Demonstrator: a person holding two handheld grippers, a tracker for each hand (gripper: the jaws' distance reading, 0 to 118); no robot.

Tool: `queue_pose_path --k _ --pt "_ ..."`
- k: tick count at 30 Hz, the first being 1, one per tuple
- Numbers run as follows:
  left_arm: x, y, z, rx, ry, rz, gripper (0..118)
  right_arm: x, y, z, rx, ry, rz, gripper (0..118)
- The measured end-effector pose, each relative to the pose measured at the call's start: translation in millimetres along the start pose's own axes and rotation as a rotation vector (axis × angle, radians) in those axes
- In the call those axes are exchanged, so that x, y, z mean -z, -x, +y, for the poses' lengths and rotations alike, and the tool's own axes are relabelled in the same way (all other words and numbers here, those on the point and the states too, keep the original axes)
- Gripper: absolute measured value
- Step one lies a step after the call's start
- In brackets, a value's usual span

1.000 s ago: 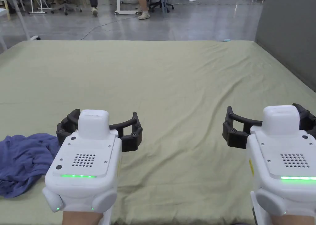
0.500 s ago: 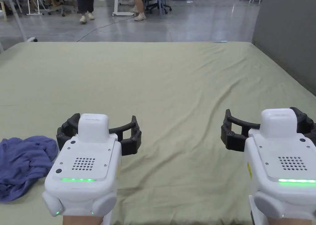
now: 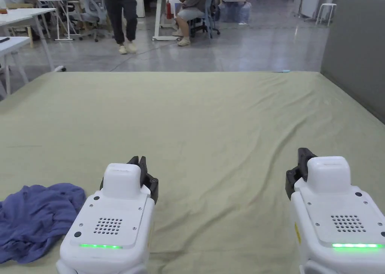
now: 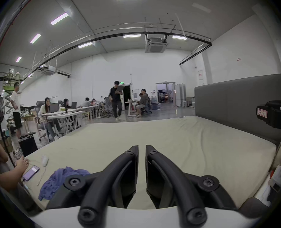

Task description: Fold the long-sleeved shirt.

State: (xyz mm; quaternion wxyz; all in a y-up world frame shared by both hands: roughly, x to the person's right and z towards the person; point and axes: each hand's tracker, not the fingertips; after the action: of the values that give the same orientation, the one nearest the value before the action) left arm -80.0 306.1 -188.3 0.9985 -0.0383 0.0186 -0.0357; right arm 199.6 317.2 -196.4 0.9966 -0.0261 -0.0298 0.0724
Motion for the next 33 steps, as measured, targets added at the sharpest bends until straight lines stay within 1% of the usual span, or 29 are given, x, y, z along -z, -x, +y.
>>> queue_pose_path --k 3,7,8,12,14,15,16,19,21,23,24,25,26,27,28,29,31,32,33 --pt "-13 32 8 -0.027 -0.025 0.099 2 6 34 8 0.019 -0.020 0.100 0" --pt "-42 89 18 -0.046 -0.043 0.254 2 14 98 21 0.043 -0.045 0.274 0" --pt "-51 105 20 -0.052 -0.051 0.315 0 14 117 25 0.043 -0.054 0.319 0" --pt "-86 163 18 -0.075 -0.016 0.478 0 7 182 38 0.059 -0.085 0.486 0" --pt "-96 181 11 -0.076 0.004 0.564 0 3 205 42 0.064 -0.090 0.549 0" --pt "-103 190 8 -0.093 0.024 0.547 0 -2 215 45 0.061 -0.095 0.581 0" --pt "-106 196 6 -0.111 0.034 0.568 0 -4 224 46 0.054 -0.100 0.599 0" --pt "-108 208 -1 -0.112 0.072 0.584 0 -6 243 47 0.051 -0.100 0.628 0" --pt "-98 212 -2 -0.103 0.127 0.586 0 -5 249 47 0.053 -0.094 0.641 0" --pt "-80 219 -1 -0.120 0.202 0.537 1 -4 251 46 0.051 -0.090 0.647 0" --pt "-66 224 -1 -0.135 0.247 0.512 13 -3 252 45 0.049 -0.086 0.648 0" --pt "-51 228 -1 -0.157 0.305 0.485 58 -2 252 43 0.048 -0.082 0.649 0" --pt "-33 235 -4 -0.197 0.365 0.451 101 -1 252 42 0.046 -0.077 0.648 0" --pt "-11 242 -9 -0.228 0.445 0.418 118 1 253 39 0.046 -0.071 0.644 0" --pt "5 246 -14 -0.236 0.465 0.350 118 3 252 36 0.046 -0.063 0.645 0" --pt "24 250 -13 -0.226 0.530 0.321 118 4 252 34 0.045 -0.058 0.646 0" --pt "66 255 -22 -0.162 0.582 0.265 118 7 253 28 0.031 -0.043 0.644 0" --pt "83 255 -27 -0.131 0.607 0.283 118 9 253 25 0.024 -0.036 0.643 0" --pt "103 255 -46 -0.114 0.676 0.295 118 12 253 20 0.010 -0.021 0.640 0"
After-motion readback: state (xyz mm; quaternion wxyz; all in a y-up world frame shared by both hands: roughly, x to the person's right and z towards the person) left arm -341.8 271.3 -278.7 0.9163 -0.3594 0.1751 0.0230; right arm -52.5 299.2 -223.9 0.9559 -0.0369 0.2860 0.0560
